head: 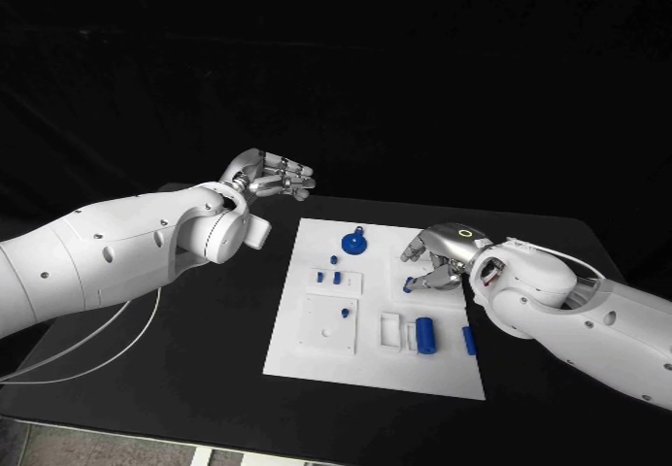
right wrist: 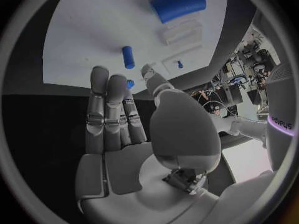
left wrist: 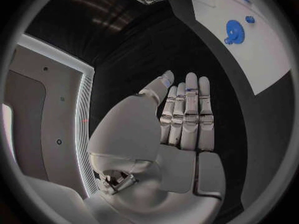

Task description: Assemble the parts on the task board

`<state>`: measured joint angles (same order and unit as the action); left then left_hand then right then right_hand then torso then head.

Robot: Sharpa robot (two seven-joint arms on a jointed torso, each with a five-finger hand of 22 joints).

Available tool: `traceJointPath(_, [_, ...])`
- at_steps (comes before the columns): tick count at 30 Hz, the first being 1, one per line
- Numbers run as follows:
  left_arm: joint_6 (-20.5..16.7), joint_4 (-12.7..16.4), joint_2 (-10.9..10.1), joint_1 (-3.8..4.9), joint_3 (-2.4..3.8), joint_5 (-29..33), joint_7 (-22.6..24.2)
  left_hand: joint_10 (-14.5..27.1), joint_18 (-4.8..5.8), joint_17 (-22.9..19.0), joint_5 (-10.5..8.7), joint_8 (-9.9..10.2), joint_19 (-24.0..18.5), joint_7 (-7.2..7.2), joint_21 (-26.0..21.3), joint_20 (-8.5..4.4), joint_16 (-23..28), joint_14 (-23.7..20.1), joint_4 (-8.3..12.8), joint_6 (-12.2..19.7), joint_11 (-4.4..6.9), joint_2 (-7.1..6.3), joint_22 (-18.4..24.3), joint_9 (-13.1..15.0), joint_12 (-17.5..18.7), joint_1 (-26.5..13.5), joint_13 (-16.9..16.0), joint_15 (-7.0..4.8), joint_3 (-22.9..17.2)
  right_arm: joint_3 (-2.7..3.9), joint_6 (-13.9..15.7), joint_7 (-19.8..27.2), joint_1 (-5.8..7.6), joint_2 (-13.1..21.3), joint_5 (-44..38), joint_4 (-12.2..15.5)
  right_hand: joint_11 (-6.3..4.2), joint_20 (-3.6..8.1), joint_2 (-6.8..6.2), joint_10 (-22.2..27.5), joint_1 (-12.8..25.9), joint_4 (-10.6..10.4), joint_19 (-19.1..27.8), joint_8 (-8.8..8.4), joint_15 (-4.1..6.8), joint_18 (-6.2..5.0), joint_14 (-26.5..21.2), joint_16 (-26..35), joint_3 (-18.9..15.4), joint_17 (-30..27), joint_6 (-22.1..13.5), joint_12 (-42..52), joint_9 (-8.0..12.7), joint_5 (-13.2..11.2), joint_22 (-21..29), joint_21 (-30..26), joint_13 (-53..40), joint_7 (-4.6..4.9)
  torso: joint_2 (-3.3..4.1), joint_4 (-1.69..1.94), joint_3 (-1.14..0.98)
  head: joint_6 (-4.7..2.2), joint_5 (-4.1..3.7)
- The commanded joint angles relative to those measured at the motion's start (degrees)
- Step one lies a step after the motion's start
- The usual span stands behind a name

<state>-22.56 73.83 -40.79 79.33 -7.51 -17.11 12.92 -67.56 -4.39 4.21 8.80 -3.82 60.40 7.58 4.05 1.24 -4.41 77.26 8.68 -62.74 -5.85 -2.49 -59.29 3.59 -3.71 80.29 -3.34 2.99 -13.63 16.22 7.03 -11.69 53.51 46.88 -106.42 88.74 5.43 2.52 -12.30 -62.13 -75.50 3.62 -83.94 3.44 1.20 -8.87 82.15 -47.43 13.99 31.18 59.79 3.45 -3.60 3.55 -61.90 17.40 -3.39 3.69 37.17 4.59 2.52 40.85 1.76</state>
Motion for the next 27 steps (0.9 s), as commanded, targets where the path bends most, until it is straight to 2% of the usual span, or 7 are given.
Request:
traceJointPath(1, [1.0, 0.1, 0.1, 0.20, 0.03, 0.3, 0.5, 0.2, 0.10, -0.1, 0.04, 0.1, -0.1, 0.05, -0.1, 0.39, 0.3, -0.4, -0.3, 0.1, -0.05, 0.24, 0.0, 0.1, 0.1, 0.5, 0.0, -0.11, 0.1, 0.04, -4.6, -1.0, 0.02, -0.4, -0.1, -0.8, 0.00, -0.42, -0.01, 0.2, -0.7, -0.2, -2.0, 0.12, -0.23, -0.38, -0.1, 0.3, -0.3, -0.1, -0.3, 0.0, 0.0, -0.2, 0.1, -0.3, 0.0, -0.02, 0.00, 0.09, 0.04, 0.16, -0.17])
traceJointPath(11, [1.1, 0.1, 0.0, 0.20, 0.01, 0.3, 0.5, 0.2, 0.11, 0.0, 0.02, 0.1, -0.1, 0.05, -0.1, 0.39, 0.3, -0.4, -0.4, 0.1, -0.05, 0.33, 0.0, 0.1, 0.1, 0.4, 0.0, -0.11, 0.1, -0.31, -6.6, -0.9, -0.13, -1.8, -0.1, -3.1, -0.71, 0.01, 1.78, -2.8, -0.8, 2.1, -2.2, 0.12, 0.16, 0.27, 0.2, 0.2, 4.2, -0.1, 0.7, -0.1, 0.0, -0.6, 0.0, 0.1, 0.0, 0.71, -0.01, 0.08, 0.06, 0.43, -0.45])
traceJointPath(14, [1.1, 0.0, 0.0, 0.20, 0.01, 0.3, 0.5, 0.2, 0.11, 0.0, 0.02, 0.1, -0.1, 0.05, -0.1, 0.39, 0.3, -0.4, -0.4, 0.1, -0.05, 0.33, 0.0, 0.1, 0.1, 0.4, 0.0, -0.11, 0.1, -0.37, -6.5, -0.8, -0.20, -2.1, -0.1, -3.3, -1.25, 0.25, 2.53, -4.9, -0.3, 3.2, -2.3, 0.18, 0.33, 0.58, 0.5, 0.0, 9.5, 0.1, 1.6, -0.1, 0.0, -0.8, -0.3, 0.7, 0.0, 1.18, -0.02, 0.06, 0.03, 0.52, -0.44])
traceJointPath(15, [1.1, 0.0, 0.0, 0.20, 0.00, 0.3, 0.4, 0.2, 0.11, 0.0, 0.02, 0.1, -0.1, 0.05, -0.1, 0.39, 0.3, -0.4, -0.4, 0.1, -0.05, 0.33, 0.0, 0.1, 0.1, 0.4, 0.0, -0.11, 0.1, -0.39, -6.4, -0.7, -0.24, -2.1, -0.1, -3.3, -1.33, 0.40, 1.88, -5.5, 0.7, 3.7, -2.2, 0.09, 0.46, 0.73, 0.5, 0.0, 12.4, 0.2, 1.8, -0.2, 0.0, -0.8, -0.5, 1.0, 0.1, 1.32, -0.01, 0.07, 0.03, 0.56, -0.46])
traceJointPath(18, [1.1, 0.0, 0.0, 0.20, 0.00, 0.3, 0.4, 0.2, 0.11, 0.0, 0.02, 0.1, -0.1, 0.05, -0.1, 0.39, 0.3, -0.4, -0.4, 0.1, -0.05, 0.33, 0.0, 0.1, 0.1, 0.4, 0.0, -0.11, 0.1, -0.44, -6.2, -0.5, -0.34, -2.2, -0.1, -3.2, -2.04, 0.53, 2.66, -8.1, 1.3, 3.7, -2.3, 0.58, 0.66, 0.95, 0.7, -0.2, 15.2, 0.3, 4.2, 0.1, -0.1, -0.7, -0.7, 1.3, 0.0, 1.97, -0.03, 0.01, 0.05, 0.67, -0.45])
traceJointPath(19, [1.0, 0.0, 0.0, 0.20, 0.00, 0.3, 0.4, 0.2, 0.10, 0.0, 0.04, 0.1, -0.1, 0.04, -0.1, 0.39, 0.3, -0.4, -0.5, 0.1, -0.04, 0.41, 0.0, 0.1, 0.1, 0.4, 0.0, -0.11, 0.1, -0.45, -6.2, -0.4, -0.38, -2.3, -0.1, -3.1, -2.21, 0.78, 2.13, -8.8, 2.2, 4.1, -2.2, 0.12, 0.81, 1.23, 0.7, -0.3, 17.5, 0.5, 5.1, -0.1, 0.0, -0.8, -1.0, 1.7, 0.0, 1.88, -0.04, 0.01, 0.06, 0.68, -0.43])
traceJointPath(27, [1.0, 0.0, 0.0, 0.19, 0.00, 0.3, 0.4, 0.2, 0.10, 0.0, 0.04, 0.1, -0.1, 0.04, -0.1, 0.39, 0.3, -0.4, -0.5, 0.1, -0.04, 0.43, 0.0, 0.1, 0.1, 0.4, 0.0, -0.11, 0.1, -0.55, -6.2, 0.0, -0.58, -2.6, -0.1, -2.8, -2.67, 1.10, 2.71, -10.6, 3.1, 4.6, -2.1, 0.16, 1.08, 1.74, 0.8, -0.5, 19.2, 0.8, 6.7, -0.1, 0.0, -0.8, -1.6, 2.2, 0.0, 1.82, -0.05, 0.03, 0.05, 0.87, -0.43])
